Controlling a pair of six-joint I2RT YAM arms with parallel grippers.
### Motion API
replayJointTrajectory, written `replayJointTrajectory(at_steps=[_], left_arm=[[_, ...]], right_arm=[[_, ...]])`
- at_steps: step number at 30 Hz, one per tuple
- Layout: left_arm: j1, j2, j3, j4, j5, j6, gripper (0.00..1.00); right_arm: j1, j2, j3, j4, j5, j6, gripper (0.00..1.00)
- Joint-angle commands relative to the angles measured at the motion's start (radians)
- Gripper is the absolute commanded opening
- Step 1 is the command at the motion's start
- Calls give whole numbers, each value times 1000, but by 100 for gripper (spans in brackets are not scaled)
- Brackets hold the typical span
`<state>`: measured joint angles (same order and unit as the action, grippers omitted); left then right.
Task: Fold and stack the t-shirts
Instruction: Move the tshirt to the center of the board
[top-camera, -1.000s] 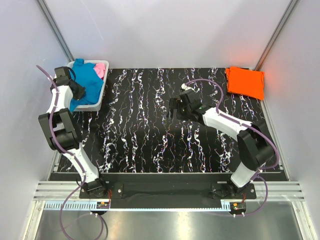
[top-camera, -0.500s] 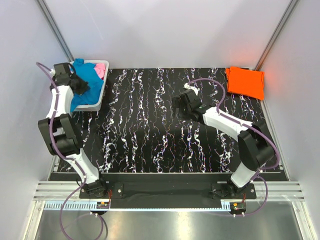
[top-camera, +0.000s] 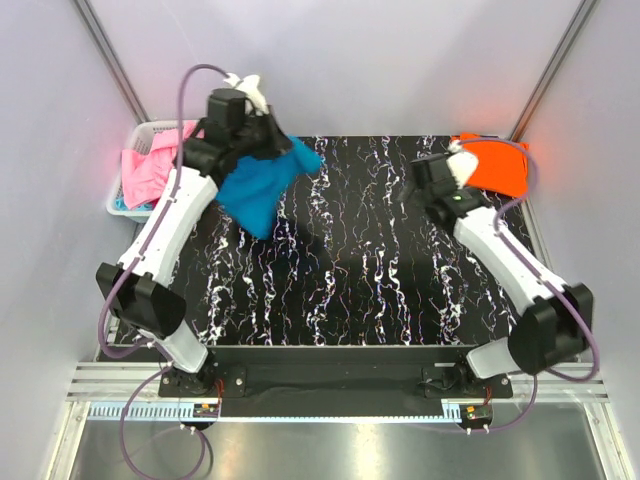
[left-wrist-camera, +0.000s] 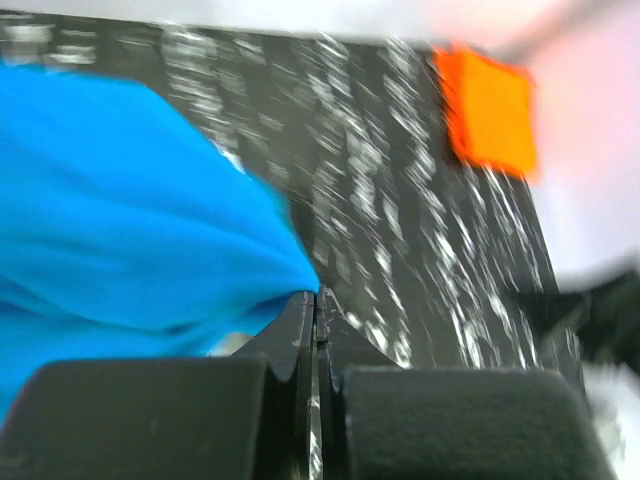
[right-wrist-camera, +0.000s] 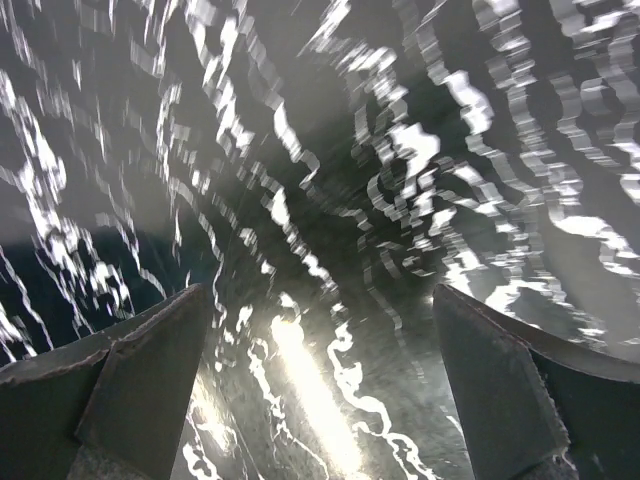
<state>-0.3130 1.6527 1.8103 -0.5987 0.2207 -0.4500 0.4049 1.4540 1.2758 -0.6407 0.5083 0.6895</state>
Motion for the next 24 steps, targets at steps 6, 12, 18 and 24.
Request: replayJointTrajectory(at_steps=[6,12,18,24], left_arm=[[-159,-234,-80,-44,-78,94,0],[-159,-382,-279,-61,-461,65,99],[-159,-393,-374,-82,-488,8,99],[-190,-354,-449,-82,-244,-55,96]], right_arm=[[-31,-159,-42,-48,43,48,100],[-31,-136,-43,-40,-31,45,100],[-31,-116,-68,-30,-100,13,100],[-31,-173,-159,-27,-145,-22,100]])
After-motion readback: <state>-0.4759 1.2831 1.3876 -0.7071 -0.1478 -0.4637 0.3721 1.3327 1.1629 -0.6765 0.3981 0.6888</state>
